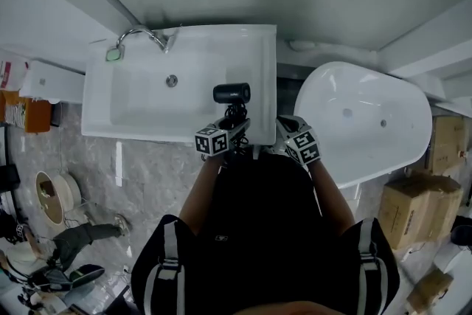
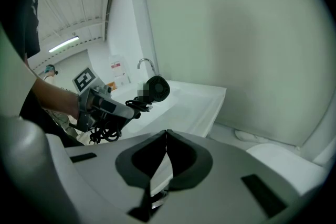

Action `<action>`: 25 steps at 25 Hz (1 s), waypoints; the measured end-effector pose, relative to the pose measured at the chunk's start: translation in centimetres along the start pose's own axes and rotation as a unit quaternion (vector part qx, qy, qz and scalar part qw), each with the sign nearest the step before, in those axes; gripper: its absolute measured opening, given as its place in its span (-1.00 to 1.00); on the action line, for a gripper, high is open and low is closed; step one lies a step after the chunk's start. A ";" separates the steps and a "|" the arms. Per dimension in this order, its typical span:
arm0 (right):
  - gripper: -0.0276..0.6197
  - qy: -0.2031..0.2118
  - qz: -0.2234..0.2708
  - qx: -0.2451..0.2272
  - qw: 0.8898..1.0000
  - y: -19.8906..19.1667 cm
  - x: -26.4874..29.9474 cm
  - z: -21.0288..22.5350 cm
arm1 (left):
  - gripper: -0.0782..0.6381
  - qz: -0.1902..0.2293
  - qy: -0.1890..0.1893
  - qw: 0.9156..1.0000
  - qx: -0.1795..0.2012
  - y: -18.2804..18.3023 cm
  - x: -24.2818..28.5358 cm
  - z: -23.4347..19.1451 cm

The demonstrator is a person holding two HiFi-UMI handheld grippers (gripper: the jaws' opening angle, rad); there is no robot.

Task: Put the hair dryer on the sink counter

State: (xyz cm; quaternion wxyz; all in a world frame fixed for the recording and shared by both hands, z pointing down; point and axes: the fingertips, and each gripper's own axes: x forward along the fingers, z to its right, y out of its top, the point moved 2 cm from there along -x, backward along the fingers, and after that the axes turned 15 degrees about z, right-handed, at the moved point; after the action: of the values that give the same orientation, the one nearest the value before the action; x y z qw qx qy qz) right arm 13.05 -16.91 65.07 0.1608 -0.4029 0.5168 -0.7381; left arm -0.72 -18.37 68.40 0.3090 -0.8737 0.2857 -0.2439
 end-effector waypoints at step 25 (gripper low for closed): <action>-0.73 -0.020 -0.023 0.039 0.999 -1.0 3.5 1.2 | -0.09 -0.102 0.072 0.992 -0.007 -1.6 5.3 -6.0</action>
State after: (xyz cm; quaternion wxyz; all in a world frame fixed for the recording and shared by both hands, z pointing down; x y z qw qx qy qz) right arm 11.99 -19.58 67.59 0.1697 -0.4229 0.4745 -0.7532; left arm -0.04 -23.19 74.95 0.2552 -0.8804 0.2181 -0.3349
